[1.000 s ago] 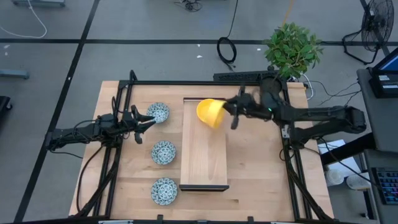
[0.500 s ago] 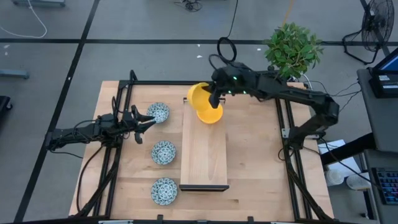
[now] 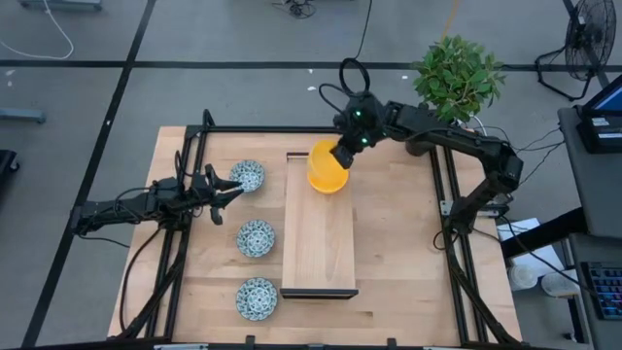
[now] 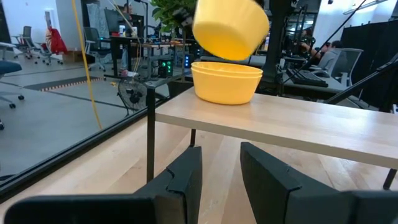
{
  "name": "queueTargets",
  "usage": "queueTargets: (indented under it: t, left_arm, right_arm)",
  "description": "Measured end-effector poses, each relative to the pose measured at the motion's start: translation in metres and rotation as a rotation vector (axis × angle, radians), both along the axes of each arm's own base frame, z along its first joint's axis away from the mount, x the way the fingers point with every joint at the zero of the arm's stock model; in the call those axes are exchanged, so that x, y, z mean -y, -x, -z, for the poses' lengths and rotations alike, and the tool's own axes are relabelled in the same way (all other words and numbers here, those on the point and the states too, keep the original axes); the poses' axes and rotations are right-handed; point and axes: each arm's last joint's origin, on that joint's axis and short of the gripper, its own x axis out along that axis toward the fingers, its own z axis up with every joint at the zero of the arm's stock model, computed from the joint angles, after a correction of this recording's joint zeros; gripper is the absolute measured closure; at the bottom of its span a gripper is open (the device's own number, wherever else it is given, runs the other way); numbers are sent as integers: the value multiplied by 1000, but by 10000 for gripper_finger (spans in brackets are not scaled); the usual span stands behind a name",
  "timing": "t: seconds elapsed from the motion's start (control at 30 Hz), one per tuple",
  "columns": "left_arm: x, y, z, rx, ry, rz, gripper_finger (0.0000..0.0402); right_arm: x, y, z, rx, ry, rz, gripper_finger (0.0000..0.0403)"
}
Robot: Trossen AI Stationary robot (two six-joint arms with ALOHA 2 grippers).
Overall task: Pick & Place Mini bowls
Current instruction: Stack the yellow bowl on top of the yellow bowl on the shelf
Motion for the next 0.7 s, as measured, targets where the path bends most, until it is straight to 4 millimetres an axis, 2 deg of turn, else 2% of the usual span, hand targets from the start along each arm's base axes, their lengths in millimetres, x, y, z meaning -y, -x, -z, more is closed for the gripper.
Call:
queueTargets:
  t: [0.43, 0.7]
  left_arm:
    - [0, 0, 0, 0, 0, 0, 289]
    - [0, 0, 0, 0, 0, 0, 289]
  right_arm:
    - [-2, 4, 11, -85, -6, 18, 402]
    - [-2, 4, 12, -92, 16, 20, 373]
